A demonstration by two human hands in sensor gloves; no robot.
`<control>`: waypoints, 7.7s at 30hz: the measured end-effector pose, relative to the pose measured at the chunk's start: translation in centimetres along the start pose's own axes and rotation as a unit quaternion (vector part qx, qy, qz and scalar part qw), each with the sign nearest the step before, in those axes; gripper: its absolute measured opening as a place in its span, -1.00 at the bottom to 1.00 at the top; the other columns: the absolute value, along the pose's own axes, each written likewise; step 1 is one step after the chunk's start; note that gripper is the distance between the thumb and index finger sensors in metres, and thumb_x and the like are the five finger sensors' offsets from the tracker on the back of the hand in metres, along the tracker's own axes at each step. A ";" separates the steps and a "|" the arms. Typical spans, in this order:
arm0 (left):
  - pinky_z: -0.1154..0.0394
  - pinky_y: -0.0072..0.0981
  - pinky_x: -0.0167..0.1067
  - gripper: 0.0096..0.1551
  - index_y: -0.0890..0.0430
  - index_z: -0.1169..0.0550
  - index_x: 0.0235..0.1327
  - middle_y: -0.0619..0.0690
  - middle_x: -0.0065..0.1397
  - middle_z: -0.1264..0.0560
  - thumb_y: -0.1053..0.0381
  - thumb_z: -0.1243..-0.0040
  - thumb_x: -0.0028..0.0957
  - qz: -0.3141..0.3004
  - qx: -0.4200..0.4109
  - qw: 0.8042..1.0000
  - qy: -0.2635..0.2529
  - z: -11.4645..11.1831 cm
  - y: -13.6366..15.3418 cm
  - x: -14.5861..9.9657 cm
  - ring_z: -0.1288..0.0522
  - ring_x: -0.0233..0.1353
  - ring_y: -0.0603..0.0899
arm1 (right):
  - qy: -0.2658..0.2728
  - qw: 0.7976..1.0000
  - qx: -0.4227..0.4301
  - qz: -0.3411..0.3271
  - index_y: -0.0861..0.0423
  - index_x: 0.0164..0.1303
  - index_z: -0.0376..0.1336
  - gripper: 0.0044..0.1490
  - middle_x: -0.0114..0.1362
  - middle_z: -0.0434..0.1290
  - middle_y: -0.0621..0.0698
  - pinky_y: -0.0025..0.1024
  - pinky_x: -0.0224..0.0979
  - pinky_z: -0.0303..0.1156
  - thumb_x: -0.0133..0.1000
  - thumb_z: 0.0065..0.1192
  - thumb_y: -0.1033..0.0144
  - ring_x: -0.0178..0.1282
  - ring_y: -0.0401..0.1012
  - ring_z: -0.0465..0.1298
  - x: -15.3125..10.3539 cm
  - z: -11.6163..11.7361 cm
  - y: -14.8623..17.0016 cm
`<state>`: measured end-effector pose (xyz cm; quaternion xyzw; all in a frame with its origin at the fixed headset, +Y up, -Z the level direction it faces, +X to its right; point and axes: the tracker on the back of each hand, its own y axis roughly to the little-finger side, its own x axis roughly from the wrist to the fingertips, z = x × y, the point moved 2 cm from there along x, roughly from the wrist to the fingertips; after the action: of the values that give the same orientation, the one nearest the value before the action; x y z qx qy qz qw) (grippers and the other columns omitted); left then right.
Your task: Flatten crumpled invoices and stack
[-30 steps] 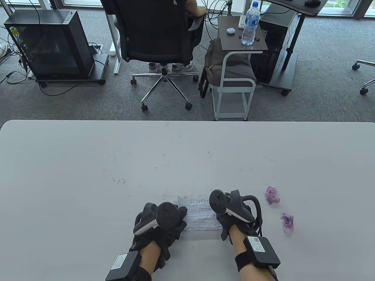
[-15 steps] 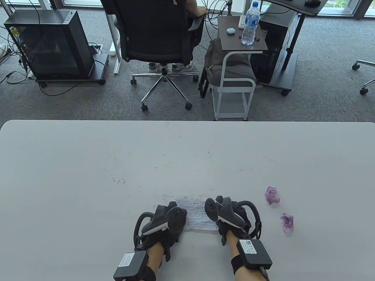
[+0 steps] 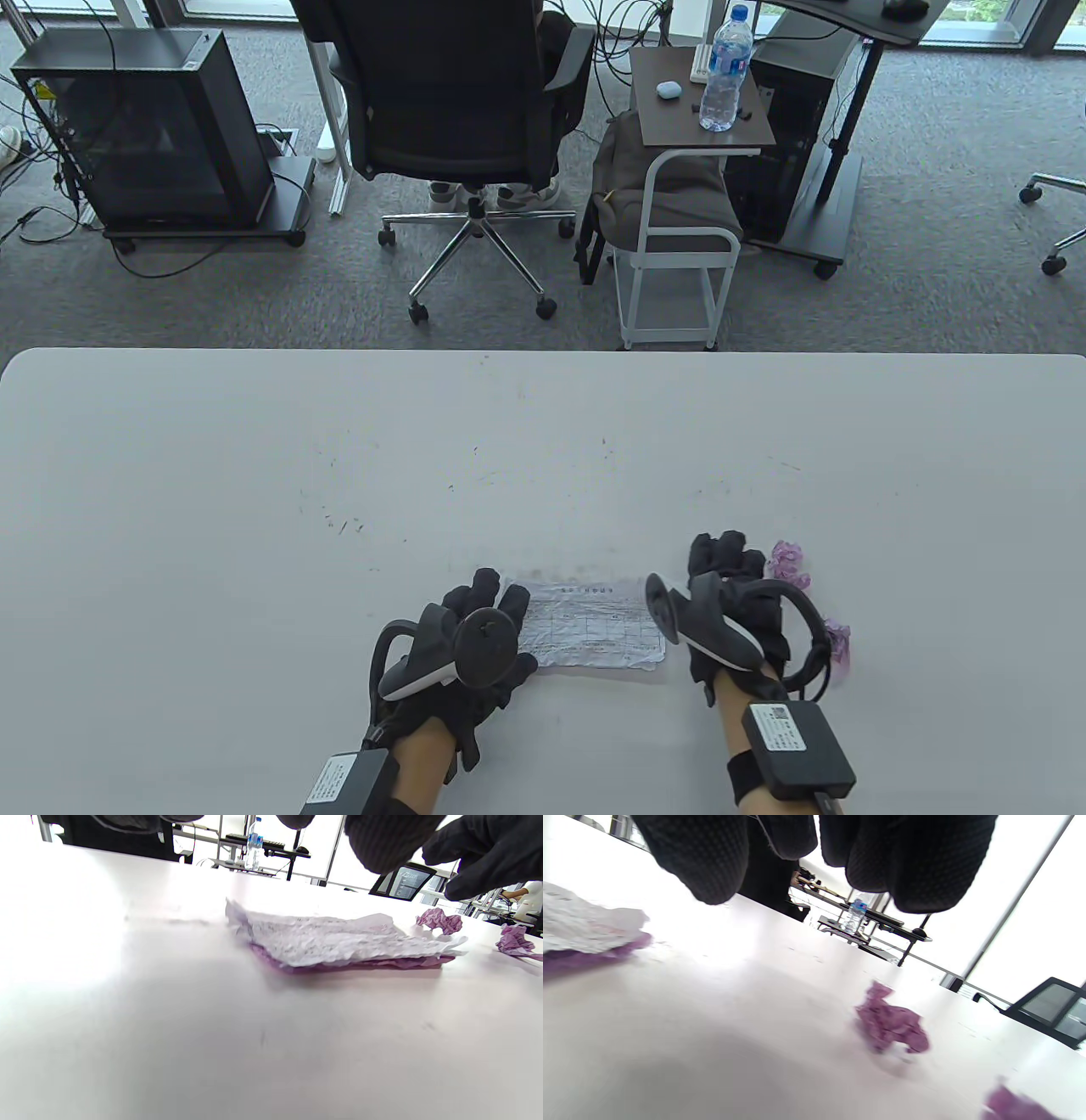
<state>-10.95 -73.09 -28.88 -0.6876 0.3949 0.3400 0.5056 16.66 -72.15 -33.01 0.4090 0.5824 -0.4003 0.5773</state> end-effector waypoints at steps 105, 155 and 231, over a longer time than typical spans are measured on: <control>-0.45 0.20 0.35 -0.24 0.08 -0.14 0.62 0.10 0.50 -0.30 0.22 -0.23 0.21 -0.197 -0.412 0.880 -0.134 1.9 -3.8 -6.5 -0.62 0.26 0.16 | 0.017 0.762 0.575 -0.299 0.23 0.57 -0.05 0.09 0.60 0.02 0.42 0.16 0.29 0.40 0.07 0.22 -0.22 0.39 0.23 0.29 -11.1 -4.9 -4.3; -0.22 0.46 0.42 0.32 -0.08 0.40 0.54 0.08 0.65 0.39 -0.31 -0.29 0.10 -0.216 -0.522 0.823 -0.058 0.3 -2.2 -5.6 -0.10 0.64 0.51 | 0.083 0.726 0.634 -0.252 0.12 0.24 0.32 -0.51 -0.05 0.61 0.08 -0.26 -0.18 0.64 0.14 0.33 0.23 -0.31 -0.22 0.63 -11.0 -5.5 -3.3; -0.39 0.25 0.27 -0.40 -0.09 -0.38 0.57 0.25 0.62 0.01 0.01 -0.23 0.23 -0.074 -0.046 0.993 0.074 -3.8 -2.8 -3.9 -0.31 0.44 0.42 | -0.181 0.899 0.356 -0.181 0.23 0.24 0.33 -0.48 -0.07 0.65 0.12 -0.31 -0.26 0.65 0.13 0.36 0.30 -0.35 -0.19 0.66 -8.4 2.7 -5.3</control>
<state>-9.98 -75.43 -23.29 -0.7608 0.3630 0.2680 0.4665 12.61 -76.58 -24.68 0.3954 0.3501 -0.7456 0.4064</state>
